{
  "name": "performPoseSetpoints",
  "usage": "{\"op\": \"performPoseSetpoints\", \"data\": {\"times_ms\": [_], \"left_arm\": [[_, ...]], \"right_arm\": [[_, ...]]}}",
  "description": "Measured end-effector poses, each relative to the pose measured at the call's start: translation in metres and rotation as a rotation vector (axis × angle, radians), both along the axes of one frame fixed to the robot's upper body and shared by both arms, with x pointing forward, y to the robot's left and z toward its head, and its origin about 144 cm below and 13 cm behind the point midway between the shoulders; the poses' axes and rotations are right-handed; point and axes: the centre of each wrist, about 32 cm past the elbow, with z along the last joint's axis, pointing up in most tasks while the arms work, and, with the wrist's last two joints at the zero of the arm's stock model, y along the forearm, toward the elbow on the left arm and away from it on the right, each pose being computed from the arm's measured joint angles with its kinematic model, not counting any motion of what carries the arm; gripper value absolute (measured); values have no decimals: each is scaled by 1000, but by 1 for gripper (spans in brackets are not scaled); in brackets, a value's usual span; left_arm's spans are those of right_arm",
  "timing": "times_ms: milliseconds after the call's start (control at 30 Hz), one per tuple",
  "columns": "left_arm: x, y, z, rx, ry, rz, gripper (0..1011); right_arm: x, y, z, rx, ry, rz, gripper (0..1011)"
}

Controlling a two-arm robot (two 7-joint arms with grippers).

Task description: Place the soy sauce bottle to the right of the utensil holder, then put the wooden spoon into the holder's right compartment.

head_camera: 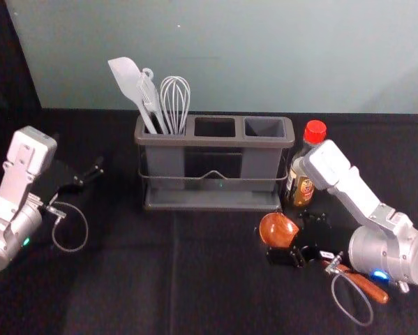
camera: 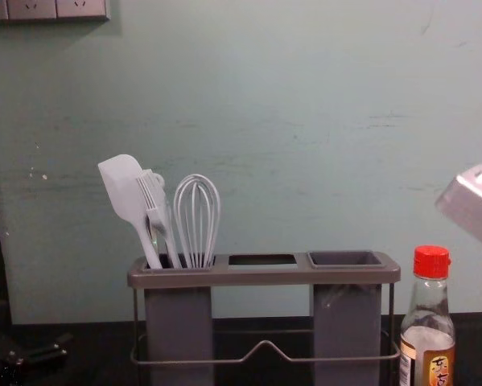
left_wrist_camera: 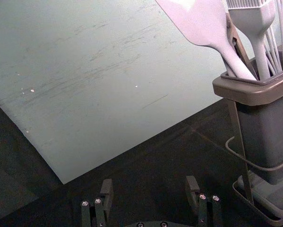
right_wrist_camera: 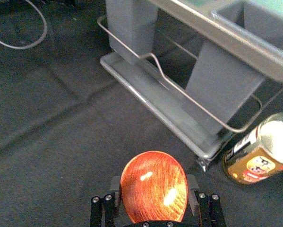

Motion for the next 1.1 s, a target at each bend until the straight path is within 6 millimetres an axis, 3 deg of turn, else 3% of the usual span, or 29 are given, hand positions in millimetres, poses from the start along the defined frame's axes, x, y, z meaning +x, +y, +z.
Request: {"op": "performPoseSetpoints", "data": {"times_ms": [300,733,1100], "left_arm": [[0,0,0,0,0,0,1005],[0,0,0,0,0,0,1005],[0,0,0,0,0,0,1005]], "right_arm": [[-18,-7,-1,105,-161,55,837],[-46,-24,-27,404,-585,66,837],[-49,-25,-34,446,-641,39,837]]}}
